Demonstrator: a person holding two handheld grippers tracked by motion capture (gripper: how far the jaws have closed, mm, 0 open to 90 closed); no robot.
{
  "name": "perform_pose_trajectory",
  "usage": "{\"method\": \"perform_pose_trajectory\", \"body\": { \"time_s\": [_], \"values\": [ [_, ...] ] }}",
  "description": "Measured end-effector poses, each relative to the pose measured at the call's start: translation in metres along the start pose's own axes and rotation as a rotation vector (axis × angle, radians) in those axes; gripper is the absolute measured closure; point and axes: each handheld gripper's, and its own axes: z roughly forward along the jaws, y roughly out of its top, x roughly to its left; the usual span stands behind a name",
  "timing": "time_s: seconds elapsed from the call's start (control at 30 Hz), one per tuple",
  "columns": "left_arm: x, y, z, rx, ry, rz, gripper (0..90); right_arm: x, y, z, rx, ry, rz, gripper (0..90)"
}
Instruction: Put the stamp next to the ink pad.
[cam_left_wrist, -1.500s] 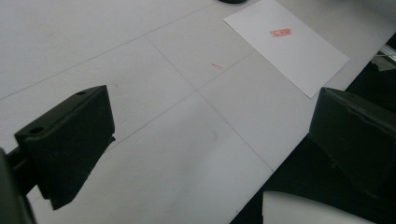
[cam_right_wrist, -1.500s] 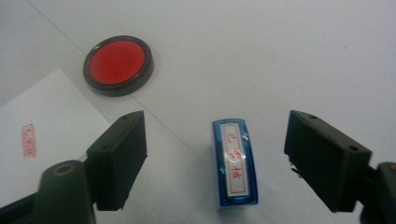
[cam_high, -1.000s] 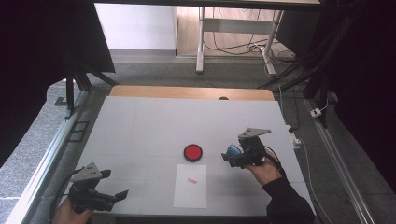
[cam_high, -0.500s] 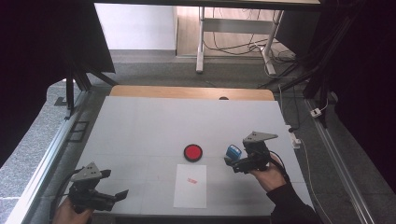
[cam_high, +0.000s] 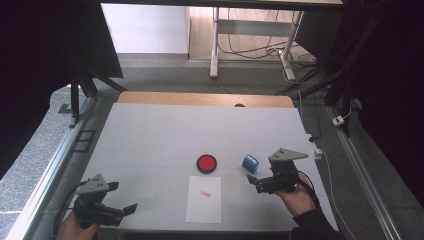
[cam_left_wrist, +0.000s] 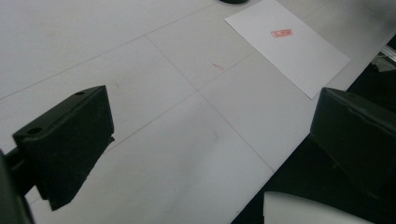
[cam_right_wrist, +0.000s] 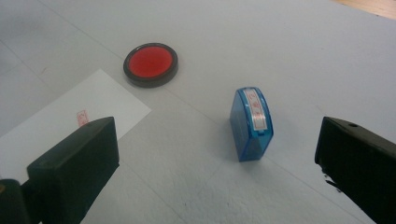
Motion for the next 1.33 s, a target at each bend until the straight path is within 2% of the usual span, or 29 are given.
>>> {"method": "perform_pose_trajectory", "body": {
  "time_s": [0.3, 0.63, 1.13, 1.33],
  "values": [
    [0.000, 0.000, 0.000, 0.000, 0.002, -0.003, 0.0, 0.000, -0.014, -0.020, -0.016, -0.042, 0.037, 0.0],
    [0.000, 0.000, 0.000, -0.001, 0.002, -0.007, 0.0, 0.000, -0.033, -0.035, -0.005, -0.066, 0.087, 0.0],
    [0.001, -0.001, -0.001, 0.007, 0.012, -0.018, 0.0, 0.008, -0.059, -0.045, 0.070, -0.080, 0.109, 0.0],
    [0.002, 0.000, 0.000, 0.009, 0.007, -0.029, 0.0, 0.007, -0.060, -0.046, 0.068, -0.080, 0.116, 0.0]
  ]
}}
